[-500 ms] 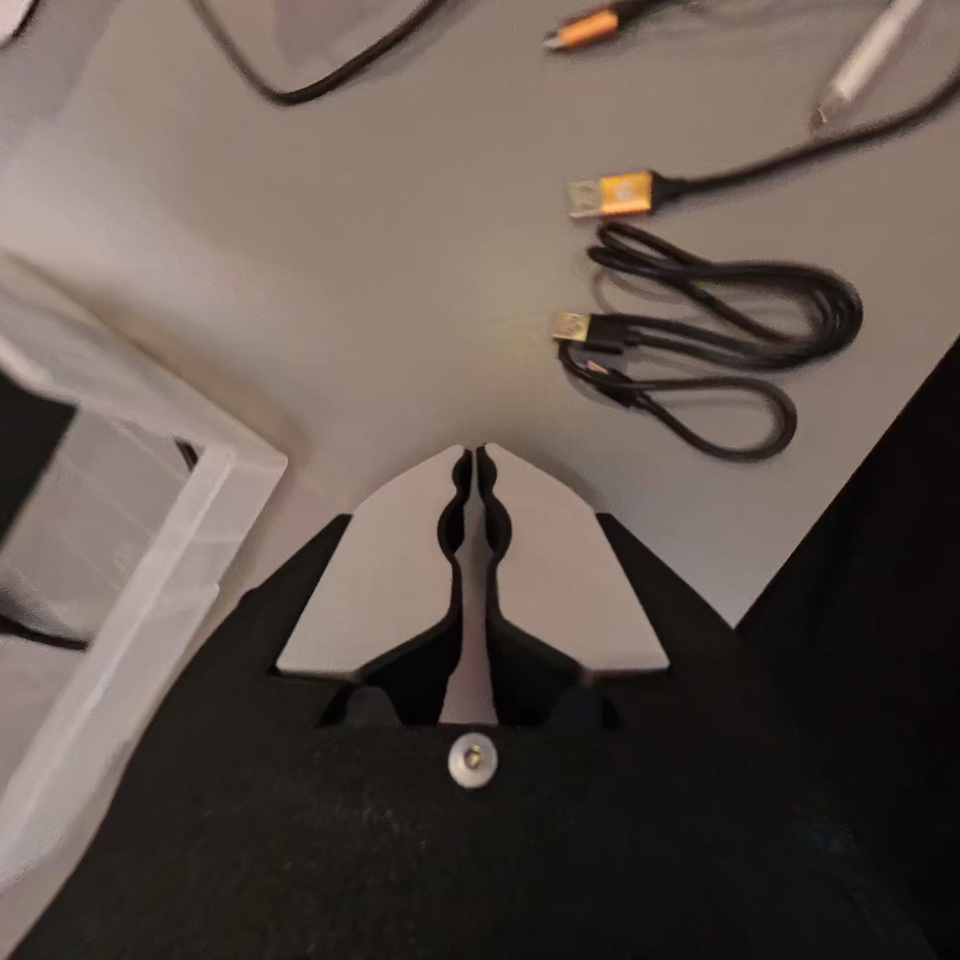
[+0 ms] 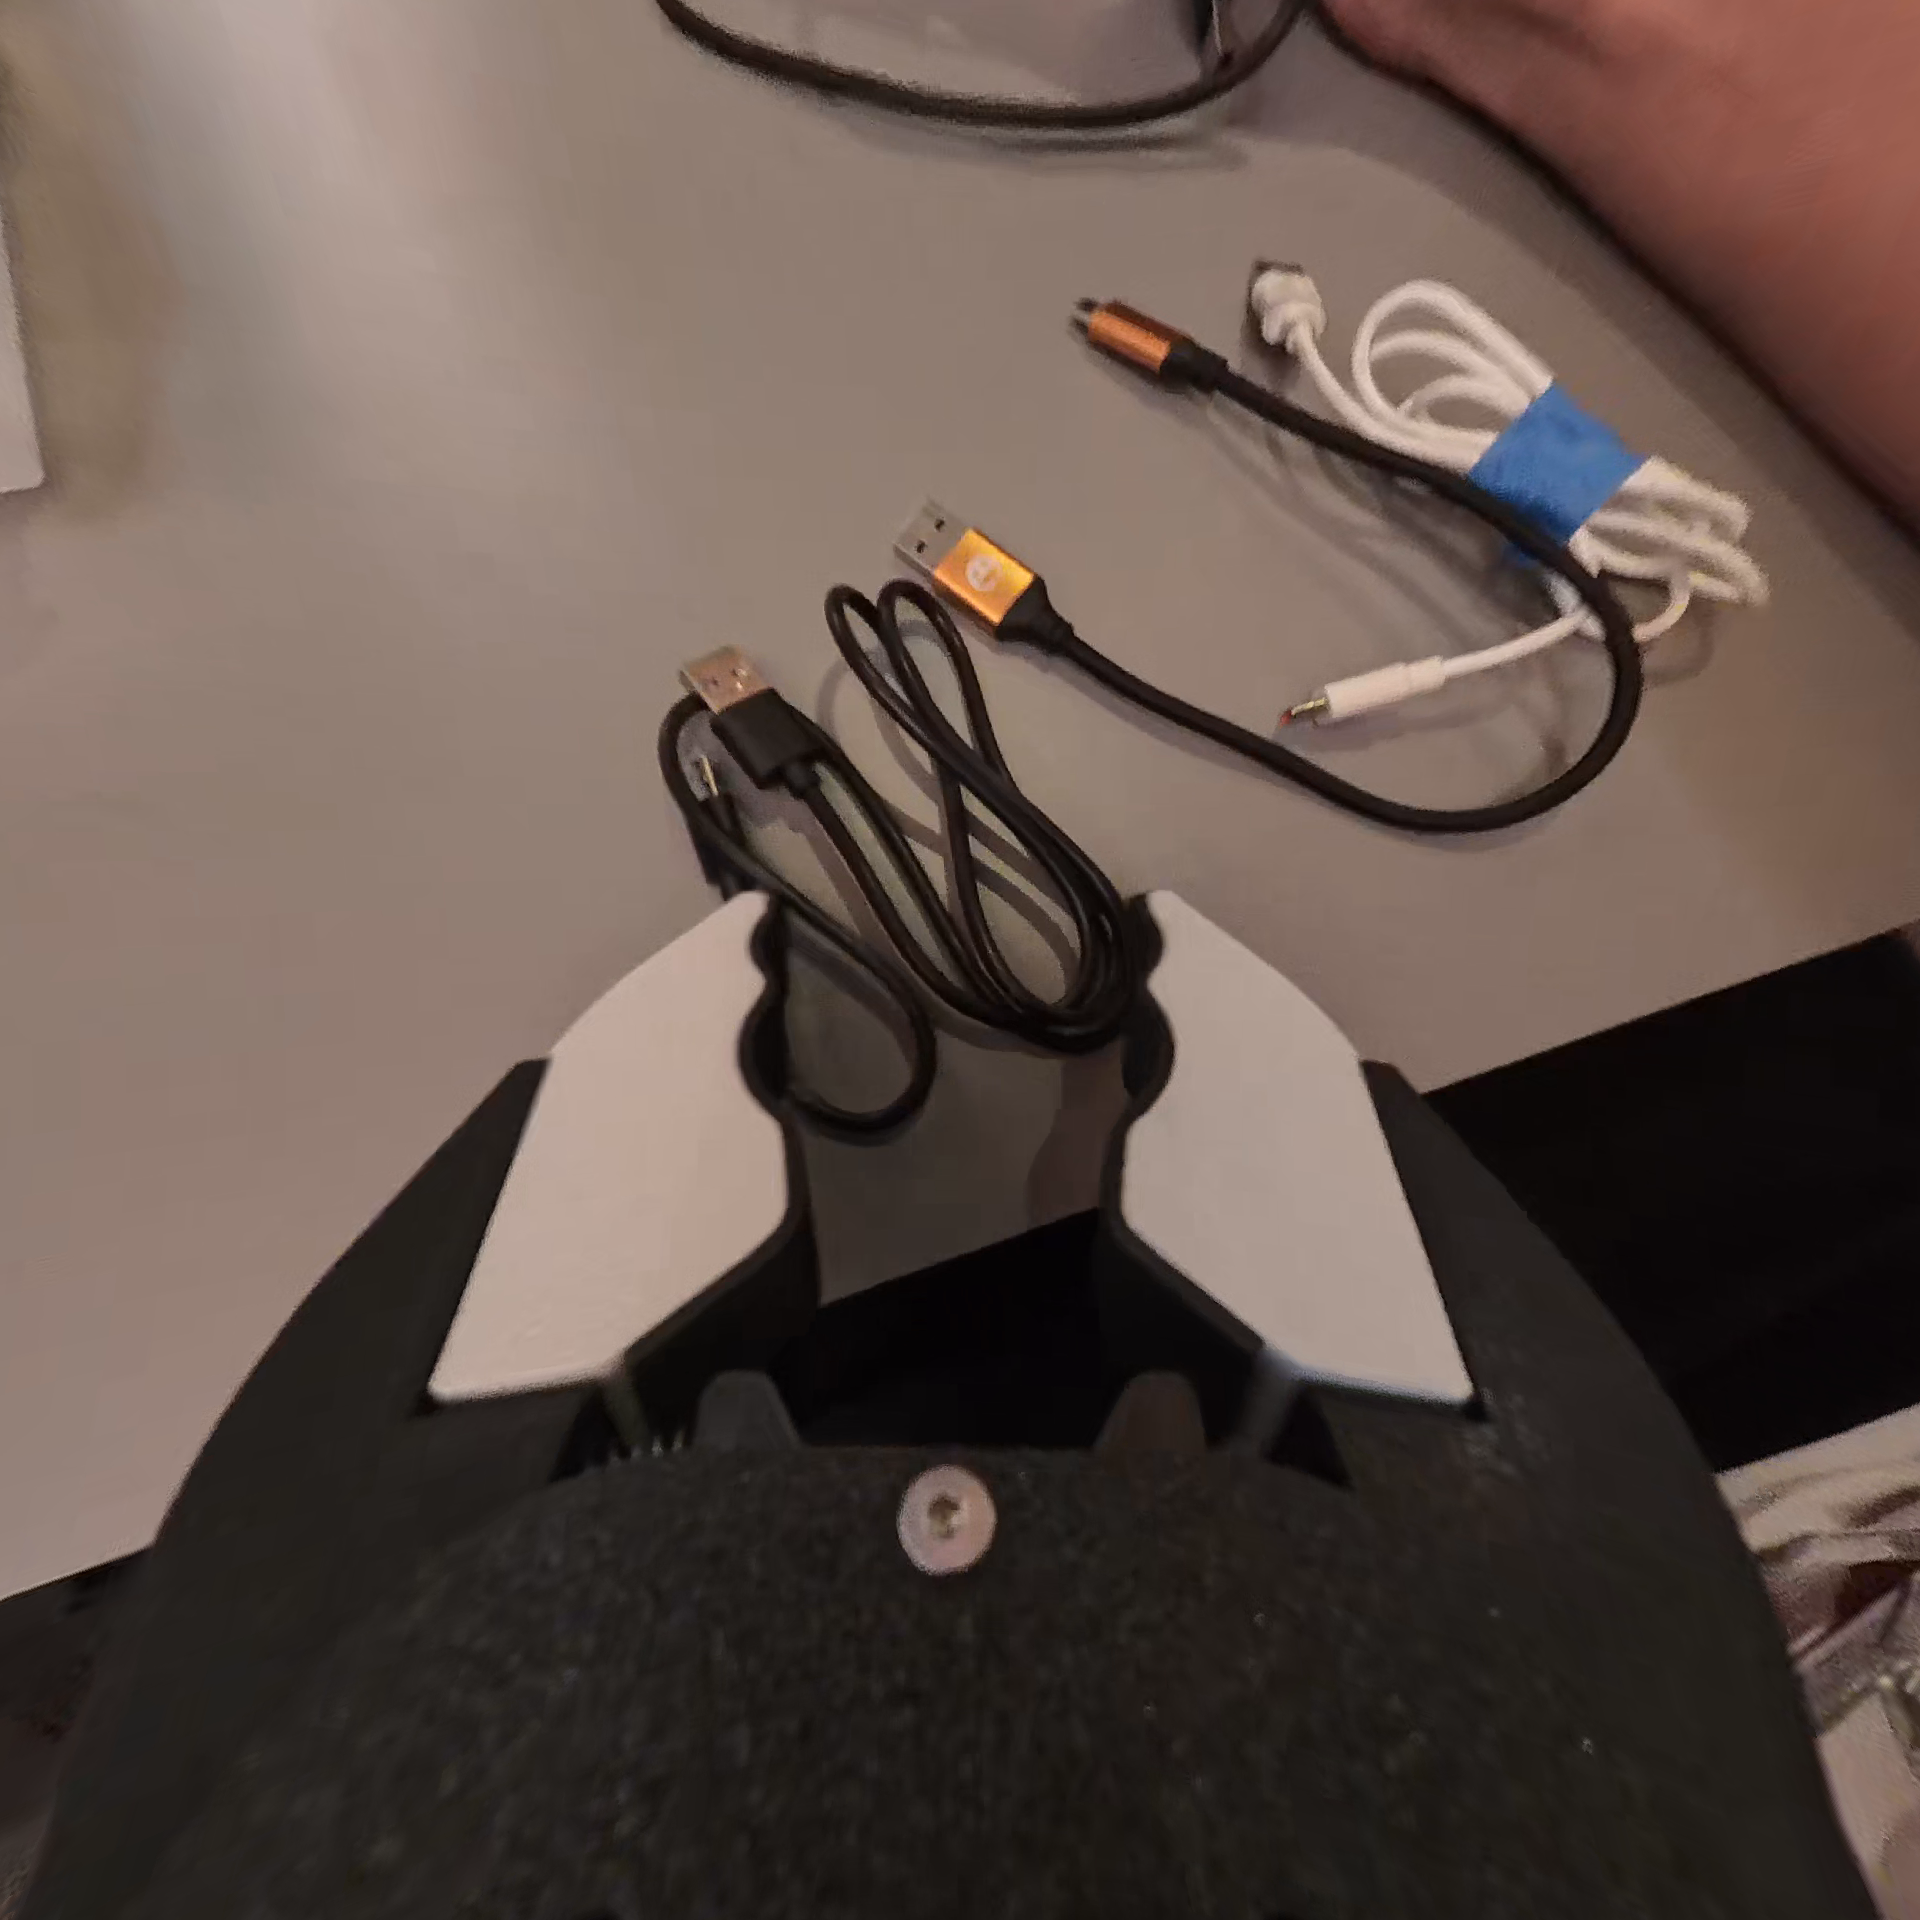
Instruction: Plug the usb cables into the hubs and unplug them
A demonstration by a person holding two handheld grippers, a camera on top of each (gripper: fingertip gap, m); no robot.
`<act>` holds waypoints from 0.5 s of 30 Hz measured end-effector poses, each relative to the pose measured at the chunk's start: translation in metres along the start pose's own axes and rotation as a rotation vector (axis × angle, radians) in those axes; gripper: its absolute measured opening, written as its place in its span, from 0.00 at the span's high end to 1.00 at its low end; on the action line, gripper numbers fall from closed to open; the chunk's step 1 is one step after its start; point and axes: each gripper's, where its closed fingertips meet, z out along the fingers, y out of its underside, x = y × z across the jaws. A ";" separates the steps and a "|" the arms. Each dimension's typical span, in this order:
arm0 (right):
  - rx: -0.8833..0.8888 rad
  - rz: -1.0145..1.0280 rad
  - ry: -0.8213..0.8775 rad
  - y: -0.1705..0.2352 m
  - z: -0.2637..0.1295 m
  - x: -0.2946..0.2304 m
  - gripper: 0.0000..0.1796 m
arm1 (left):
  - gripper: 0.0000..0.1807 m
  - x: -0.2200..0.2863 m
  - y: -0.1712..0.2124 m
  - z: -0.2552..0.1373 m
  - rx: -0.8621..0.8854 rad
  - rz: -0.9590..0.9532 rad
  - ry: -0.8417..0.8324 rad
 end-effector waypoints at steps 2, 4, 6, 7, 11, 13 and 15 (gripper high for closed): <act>0.001 -0.001 0.000 0.000 0.000 0.000 0.85 | 0.75 -0.001 0.004 0.003 -0.023 0.034 0.005; 0.003 -0.002 0.002 0.000 0.000 0.000 0.85 | 0.83 -0.004 0.004 0.004 -0.043 0.072 0.016; 0.004 -0.001 0.002 0.000 -0.001 0.000 0.85 | 0.87 -0.009 0.004 0.002 -0.067 0.131 0.055; 0.004 0.000 0.002 0.000 -0.001 0.000 0.85 | 0.94 -0.013 0.002 0.000 -0.076 0.186 0.081; 0.002 0.000 0.001 0.000 -0.001 0.000 0.84 | 0.98 -0.044 0.002 -0.011 -0.164 0.489 0.167; 0.002 0.001 0.001 0.000 0.000 0.000 0.84 | 0.98 -0.064 0.002 -0.012 -0.190 0.532 0.164; 0.003 0.002 0.001 0.000 -0.001 0.000 0.85 | 0.97 -0.069 0.006 -0.015 -0.238 0.536 0.219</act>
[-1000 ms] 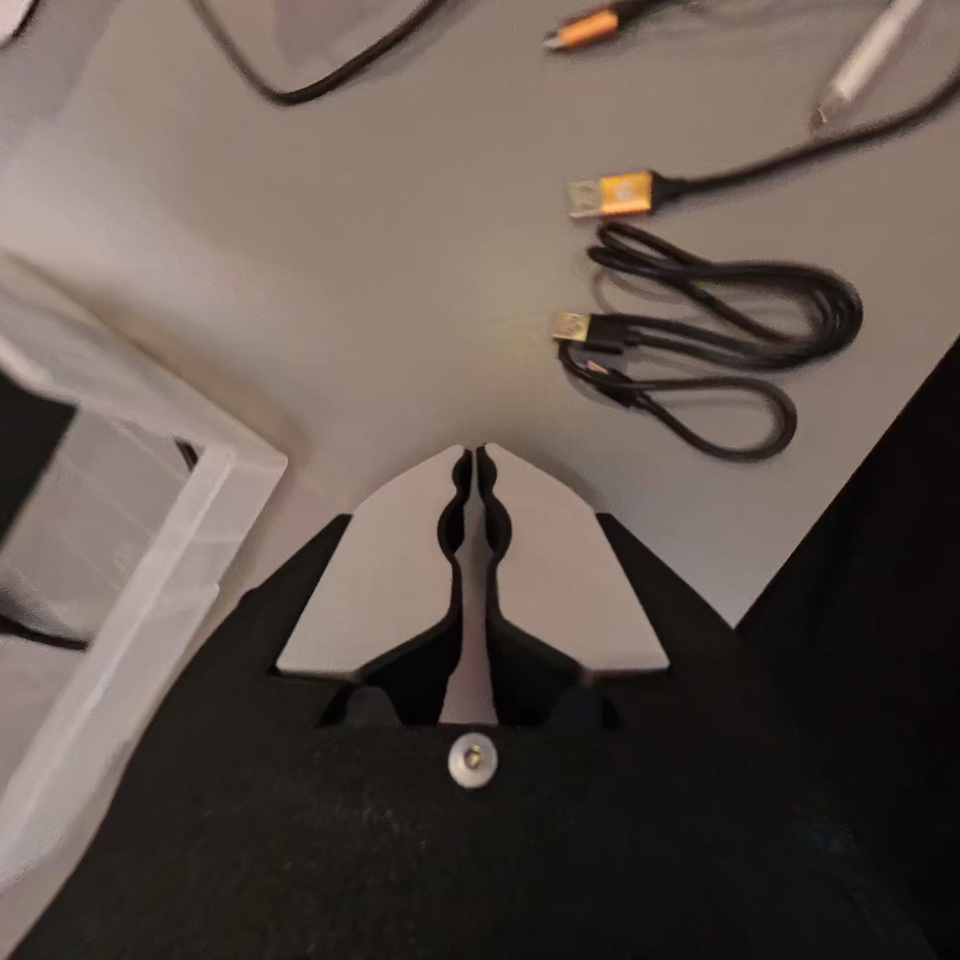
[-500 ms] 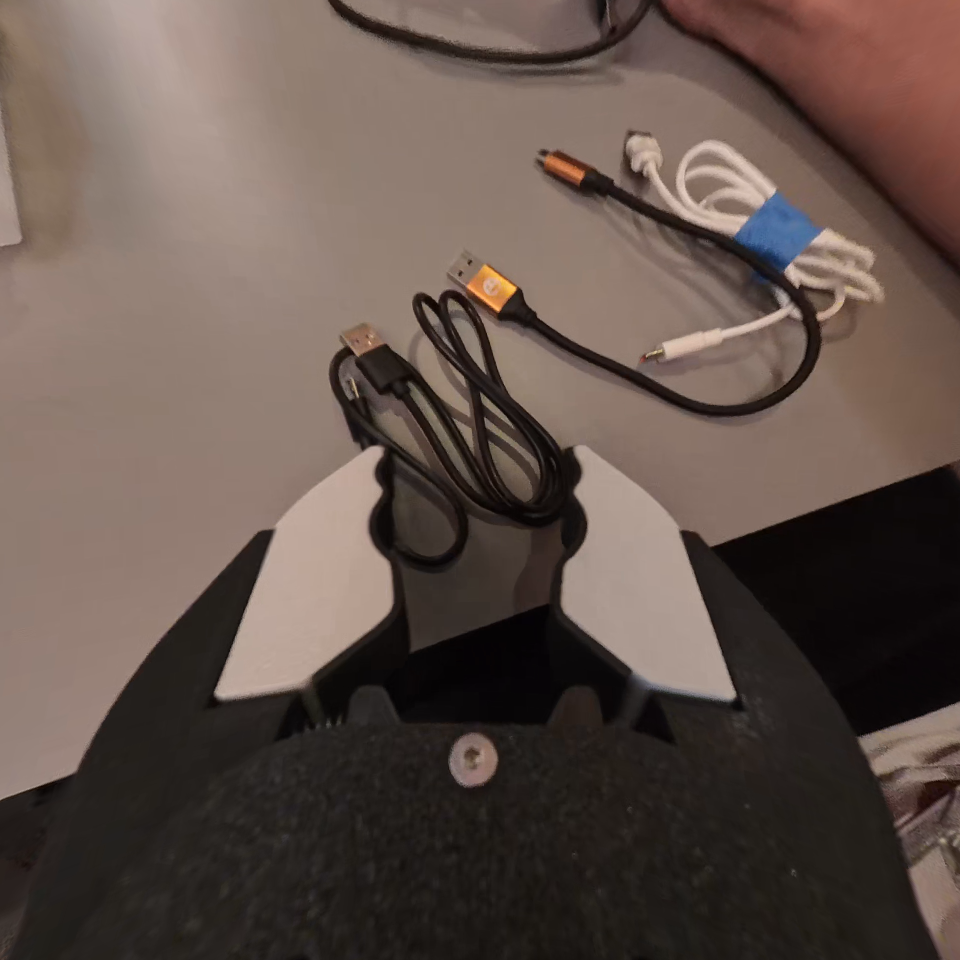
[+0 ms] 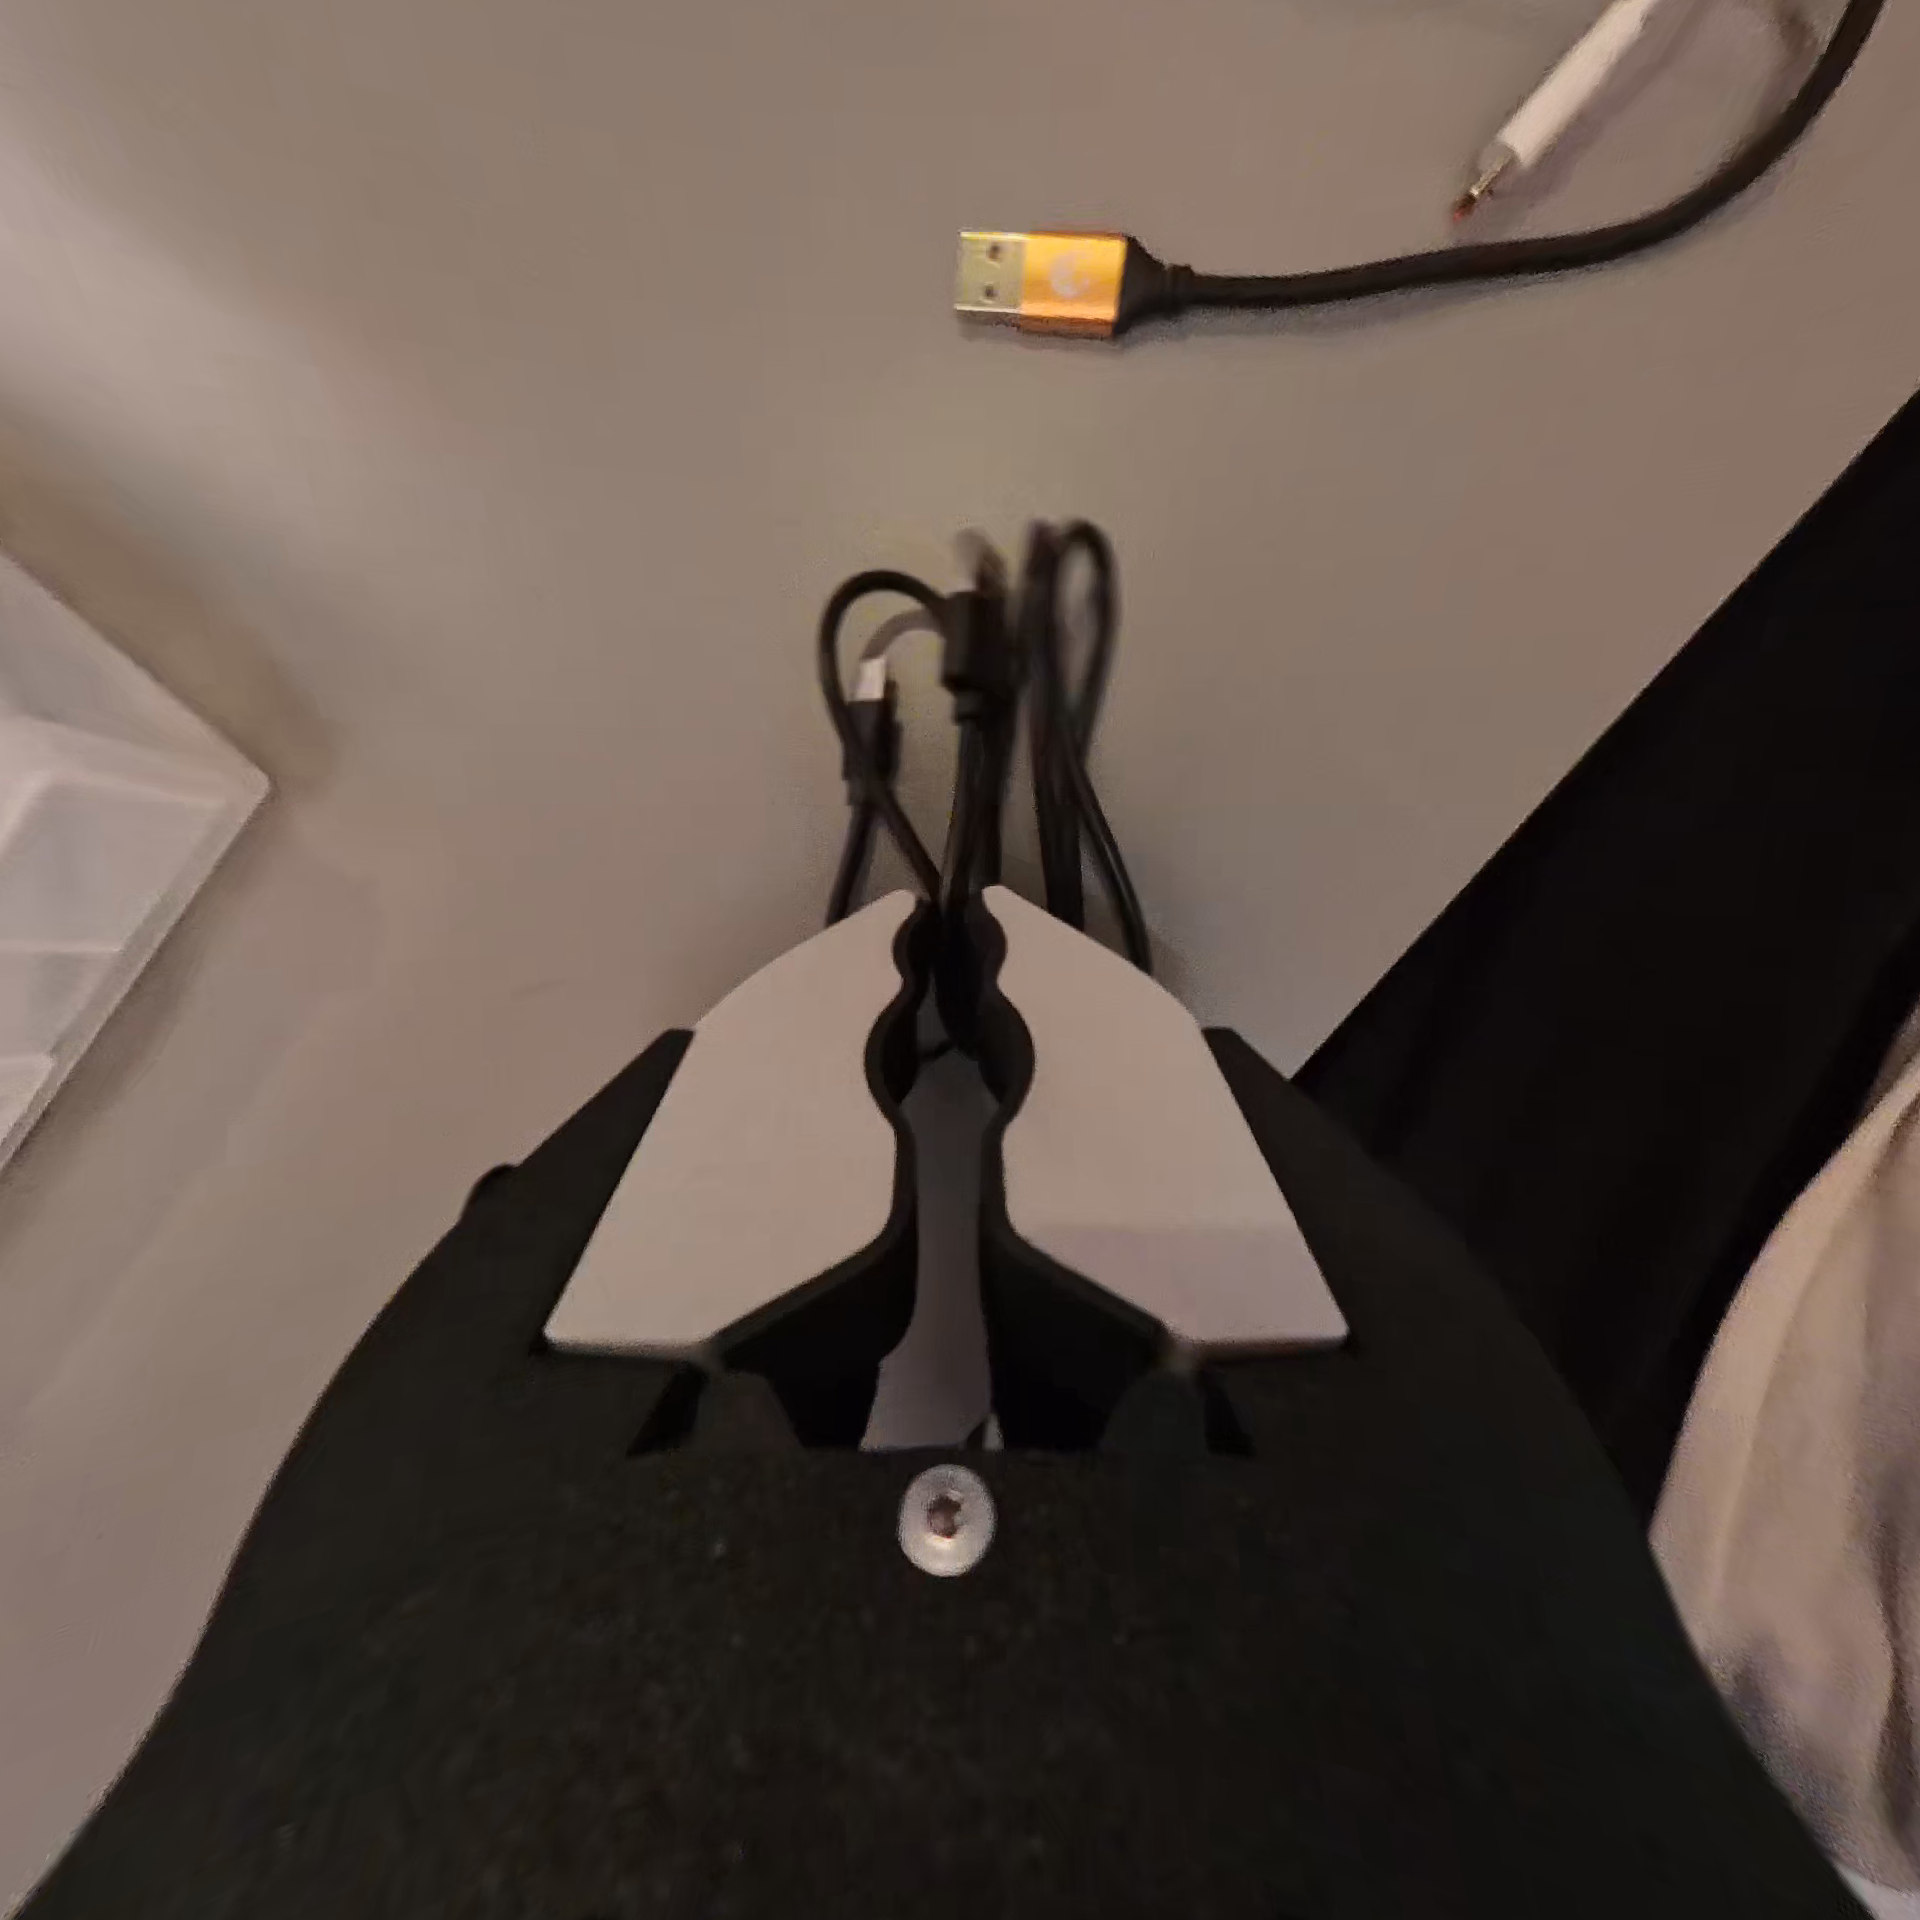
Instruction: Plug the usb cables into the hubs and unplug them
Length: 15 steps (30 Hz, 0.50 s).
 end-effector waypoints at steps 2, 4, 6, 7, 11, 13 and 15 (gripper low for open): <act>0.002 0.002 0.001 0.000 0.000 0.000 0.85 | 0.87 -0.002 -0.006 -0.006 0.039 -0.010 0.009; 0.001 0.006 0.000 0.000 0.000 0.001 0.85 | 0.86 -0.003 -0.014 -0.012 0.084 -0.006 0.009; -0.002 0.008 -0.002 0.000 0.000 0.001 0.85 | 0.86 -0.002 -0.020 -0.017 0.117 0.022 0.029; -0.002 0.008 -0.002 0.000 0.000 0.001 0.85 | 0.86 -0.001 -0.022 -0.020 0.131 0.047 0.038; -0.009 0.006 -0.005 0.001 0.001 0.000 0.84 | 0.90 -0.010 -0.033 -0.022 0.175 0.119 0.057; -0.011 0.005 -0.006 0.001 0.001 0.000 0.84 | 0.90 -0.006 -0.037 -0.015 0.190 0.143 0.122; -0.009 0.006 -0.005 0.001 0.001 0.000 0.85 | 0.90 -0.001 -0.034 -0.004 0.181 0.189 0.158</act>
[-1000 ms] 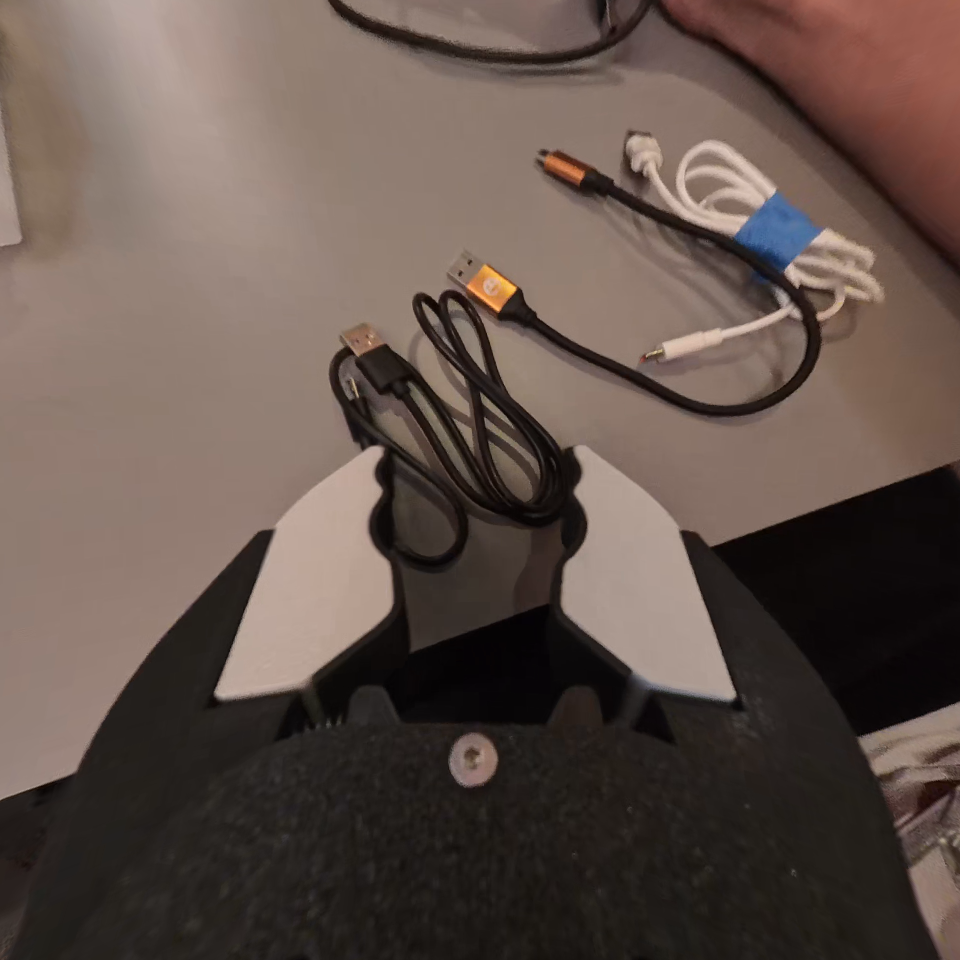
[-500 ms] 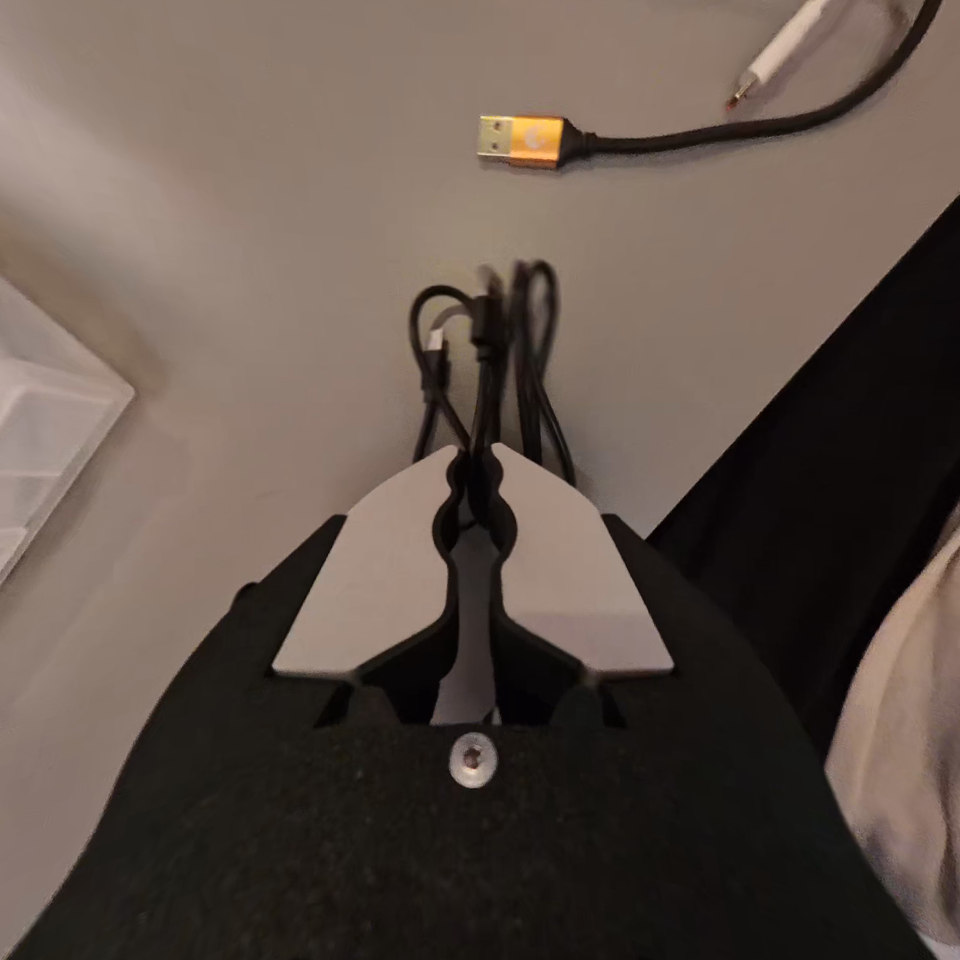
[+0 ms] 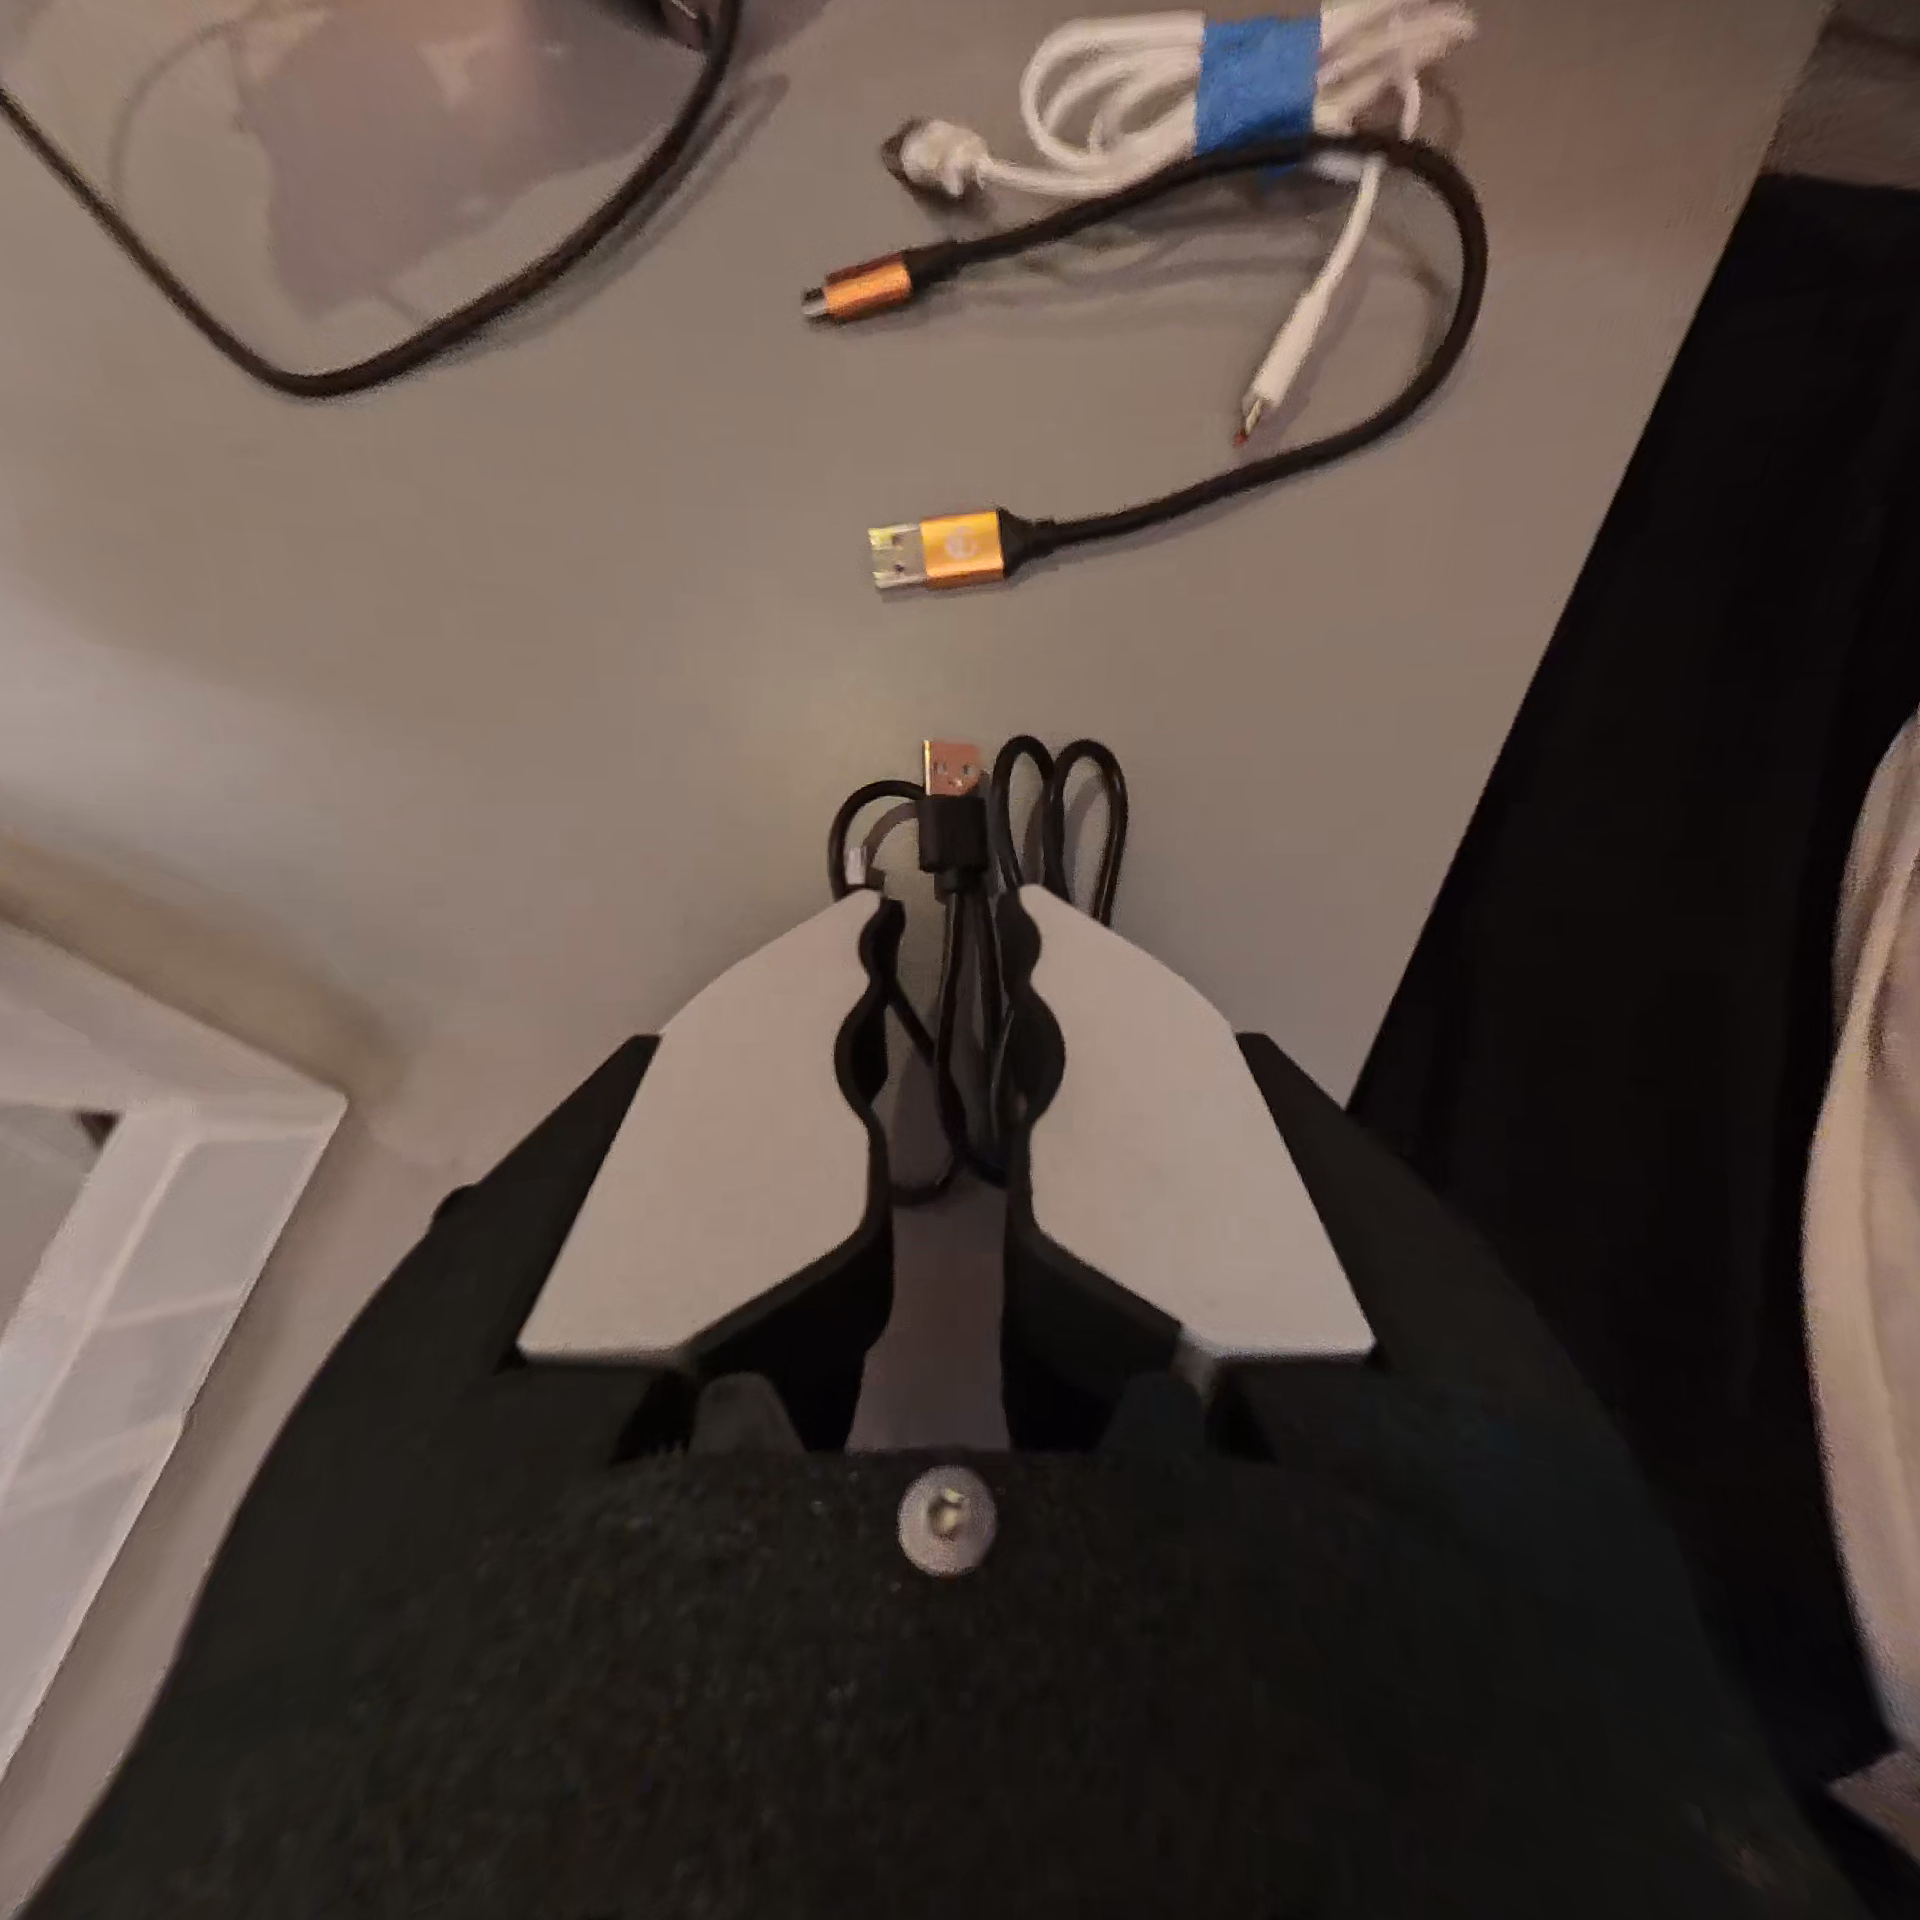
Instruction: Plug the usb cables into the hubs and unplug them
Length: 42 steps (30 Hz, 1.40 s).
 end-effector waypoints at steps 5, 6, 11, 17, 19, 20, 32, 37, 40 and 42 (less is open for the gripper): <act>-0.001 0.003 -0.003 0.000 0.000 0.000 0.85 | 0.90 -0.004 0.015 0.015 -0.040 0.123 -0.038; -0.001 0.003 -0.005 0.000 0.000 0.000 0.85 | 0.90 -0.004 0.015 0.017 -0.033 0.121 -0.036; -0.003 0.002 -0.006 0.000 0.000 -0.001 0.85 | 0.98 -0.001 0.016 0.018 0.015 0.119 -0.024; -0.005 0.000 -0.004 0.000 0.000 -0.001 0.85 | 0.98 -0.006 0.001 0.008 0.109 -0.047 0.013; -0.003 -0.005 -0.002 0.000 0.000 -0.001 0.85 | 0.98 -0.015 -0.018 -0.003 0.161 -0.164 0.039; 0.000 -0.010 -0.001 0.000 0.000 -0.001 0.85 | 0.98 -0.020 -0.031 -0.010 0.197 -0.204 0.050; 0.069 -0.145 0.079 -0.014 -0.007 -0.005 0.85 | 0.99 -0.101 -0.206 0.001 0.308 -0.495 0.314; 0.041 -0.176 0.077 -0.010 -0.005 -0.009 0.85 | 0.99 -0.131 -0.228 0.051 0.189 -0.566 0.350; 0.034 -0.181 0.078 -0.009 -0.004 -0.009 0.85 | 0.99 -0.144 -0.229 0.068 0.166 -0.641 0.359; 0.036 -0.177 0.076 -0.009 -0.004 -0.009 0.85 | 0.99 -0.149 -0.227 0.075 0.173 -0.682 0.360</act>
